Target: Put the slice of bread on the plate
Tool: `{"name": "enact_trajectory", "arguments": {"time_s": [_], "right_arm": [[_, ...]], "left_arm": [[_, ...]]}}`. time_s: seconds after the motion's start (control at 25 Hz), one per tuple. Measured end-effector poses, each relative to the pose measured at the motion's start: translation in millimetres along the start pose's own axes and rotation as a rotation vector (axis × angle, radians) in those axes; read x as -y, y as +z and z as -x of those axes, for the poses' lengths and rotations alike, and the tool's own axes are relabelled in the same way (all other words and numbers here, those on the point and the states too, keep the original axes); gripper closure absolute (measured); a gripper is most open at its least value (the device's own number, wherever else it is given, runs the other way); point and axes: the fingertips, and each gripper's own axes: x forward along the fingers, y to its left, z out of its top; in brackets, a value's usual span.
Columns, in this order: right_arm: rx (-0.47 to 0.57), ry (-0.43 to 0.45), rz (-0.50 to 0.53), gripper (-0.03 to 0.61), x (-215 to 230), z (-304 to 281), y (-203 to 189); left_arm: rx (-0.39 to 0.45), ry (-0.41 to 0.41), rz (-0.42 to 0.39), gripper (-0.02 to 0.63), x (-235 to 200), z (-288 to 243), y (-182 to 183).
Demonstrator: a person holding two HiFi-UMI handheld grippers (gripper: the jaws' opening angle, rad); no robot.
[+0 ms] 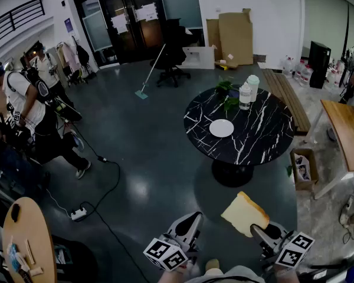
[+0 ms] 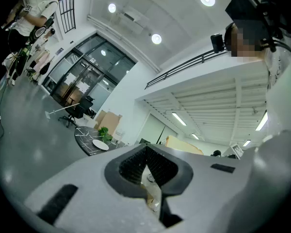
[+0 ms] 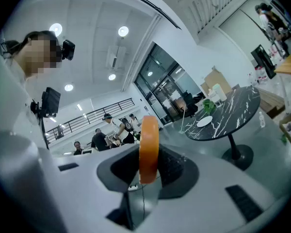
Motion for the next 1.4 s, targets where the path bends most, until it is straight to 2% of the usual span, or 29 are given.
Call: {"name": "enact_trajectory", "arguments": {"time_s": [0.48, 0.68, 0.96, 1.4], "right_arm": [[-0.009, -0.029, -0.023, 0.488, 46, -41, 12], [-0.025, -0.021, -0.032, 0.488, 78, -69, 28], [-0.029, 0.003, -0.021, 0.488, 119, -111, 68], [-0.068, 0.024, -0.034, 0.488, 183, -152, 99]], "left_arm": [[0.011, 0.039, 0.008, 0.606, -44, -38, 5], [0.010, 0.063, -0.002, 0.606, -68, -68, 14], [0.037, 0.080, -0.036, 0.606, -102, -124, 45], [0.046, 0.080, -0.041, 0.606, -131, -201, 50]]}}
